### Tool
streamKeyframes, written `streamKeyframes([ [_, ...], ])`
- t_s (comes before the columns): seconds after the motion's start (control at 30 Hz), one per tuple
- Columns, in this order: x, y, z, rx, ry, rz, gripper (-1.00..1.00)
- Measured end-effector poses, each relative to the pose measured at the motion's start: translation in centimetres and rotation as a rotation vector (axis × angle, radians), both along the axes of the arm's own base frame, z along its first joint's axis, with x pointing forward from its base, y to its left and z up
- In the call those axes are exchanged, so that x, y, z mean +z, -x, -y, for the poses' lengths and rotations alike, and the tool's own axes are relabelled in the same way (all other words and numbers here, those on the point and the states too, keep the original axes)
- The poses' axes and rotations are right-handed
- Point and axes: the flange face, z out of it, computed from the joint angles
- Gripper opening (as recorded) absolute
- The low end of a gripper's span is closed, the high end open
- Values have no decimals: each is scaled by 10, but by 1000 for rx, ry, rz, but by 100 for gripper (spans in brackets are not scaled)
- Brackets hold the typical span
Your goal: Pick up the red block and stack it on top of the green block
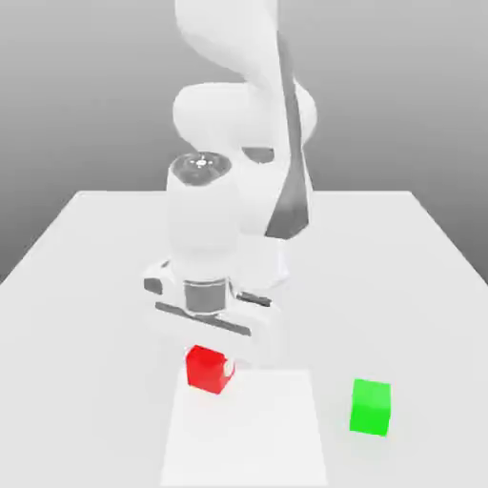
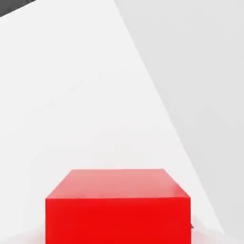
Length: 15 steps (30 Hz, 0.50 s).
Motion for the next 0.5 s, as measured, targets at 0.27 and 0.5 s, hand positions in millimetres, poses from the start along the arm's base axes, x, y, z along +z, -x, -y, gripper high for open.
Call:
streamKeyframes([
  [0.27,29,-33,-143,414,1,0,-100],
  [0.5,15,-32,-227,632,0,0,-100],
])
